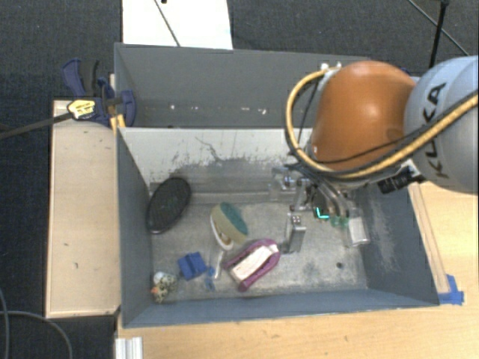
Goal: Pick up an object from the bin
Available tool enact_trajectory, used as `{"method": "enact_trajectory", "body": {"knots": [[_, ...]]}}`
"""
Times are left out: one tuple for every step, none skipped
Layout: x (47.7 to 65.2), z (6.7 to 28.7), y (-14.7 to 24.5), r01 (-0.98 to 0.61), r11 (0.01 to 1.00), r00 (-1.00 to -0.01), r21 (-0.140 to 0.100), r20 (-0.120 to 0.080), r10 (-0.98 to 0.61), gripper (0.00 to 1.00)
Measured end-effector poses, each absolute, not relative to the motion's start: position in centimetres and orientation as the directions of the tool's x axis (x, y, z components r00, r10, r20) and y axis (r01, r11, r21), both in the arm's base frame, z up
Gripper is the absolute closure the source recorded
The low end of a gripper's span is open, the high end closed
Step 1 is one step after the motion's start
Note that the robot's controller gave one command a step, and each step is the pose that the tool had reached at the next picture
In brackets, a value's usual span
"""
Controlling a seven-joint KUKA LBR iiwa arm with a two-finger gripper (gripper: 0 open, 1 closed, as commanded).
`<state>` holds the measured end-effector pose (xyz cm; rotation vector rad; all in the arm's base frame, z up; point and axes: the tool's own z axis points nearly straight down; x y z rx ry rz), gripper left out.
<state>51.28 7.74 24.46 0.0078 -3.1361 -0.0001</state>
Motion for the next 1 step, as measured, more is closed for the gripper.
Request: {"method": "enact_trajectory", "body": {"knots": [[47.89, 16.14, 8.37, -0.216, 0.976, -0.976, 0.001, 0.002, -0.216, 0.00]]}}
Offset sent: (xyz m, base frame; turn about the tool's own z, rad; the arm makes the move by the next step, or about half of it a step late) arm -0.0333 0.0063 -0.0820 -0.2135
